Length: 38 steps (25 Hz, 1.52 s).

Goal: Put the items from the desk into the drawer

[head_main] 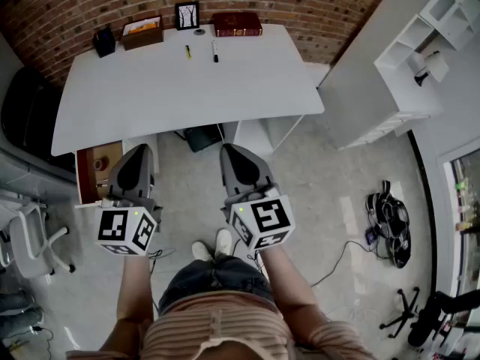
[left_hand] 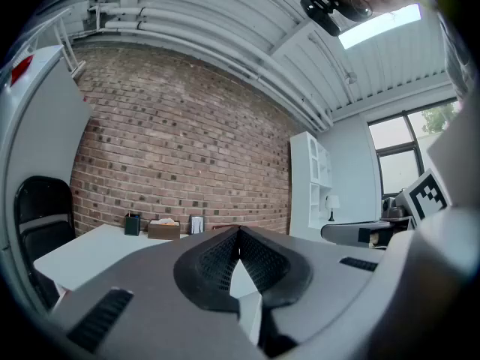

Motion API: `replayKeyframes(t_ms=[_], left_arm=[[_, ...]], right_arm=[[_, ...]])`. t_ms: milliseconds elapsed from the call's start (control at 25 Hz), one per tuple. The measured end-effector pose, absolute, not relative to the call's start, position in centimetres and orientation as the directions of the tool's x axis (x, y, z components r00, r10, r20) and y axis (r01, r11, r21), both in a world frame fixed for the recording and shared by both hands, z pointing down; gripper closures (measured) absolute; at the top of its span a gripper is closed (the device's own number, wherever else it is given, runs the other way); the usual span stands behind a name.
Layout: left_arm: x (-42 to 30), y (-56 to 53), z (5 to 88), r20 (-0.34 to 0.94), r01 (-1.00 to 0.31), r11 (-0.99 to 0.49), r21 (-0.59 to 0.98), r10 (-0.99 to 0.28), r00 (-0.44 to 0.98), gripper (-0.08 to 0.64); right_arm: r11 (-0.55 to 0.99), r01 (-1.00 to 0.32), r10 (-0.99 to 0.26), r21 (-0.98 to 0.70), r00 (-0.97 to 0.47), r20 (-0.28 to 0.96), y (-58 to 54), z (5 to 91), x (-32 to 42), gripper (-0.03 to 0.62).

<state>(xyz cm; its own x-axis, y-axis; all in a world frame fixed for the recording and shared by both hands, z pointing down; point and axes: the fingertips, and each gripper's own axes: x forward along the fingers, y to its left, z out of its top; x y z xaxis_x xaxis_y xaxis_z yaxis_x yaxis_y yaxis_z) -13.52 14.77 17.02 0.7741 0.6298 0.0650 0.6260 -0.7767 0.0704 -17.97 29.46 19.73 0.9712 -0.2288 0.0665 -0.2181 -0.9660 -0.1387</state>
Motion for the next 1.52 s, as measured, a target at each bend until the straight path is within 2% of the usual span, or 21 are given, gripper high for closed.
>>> replayKeyframes(t_ms=[1520], left_arm=[[-7.9, 21.9, 18.5, 0.124, 0.587, -0.805, 0.092, 0.594, 0.795, 0.551]], right_arm=[[-0.973, -0.191, -0.201, -0.129, 0.978, 0.062, 39.6, 18.8, -12.7, 0.574]])
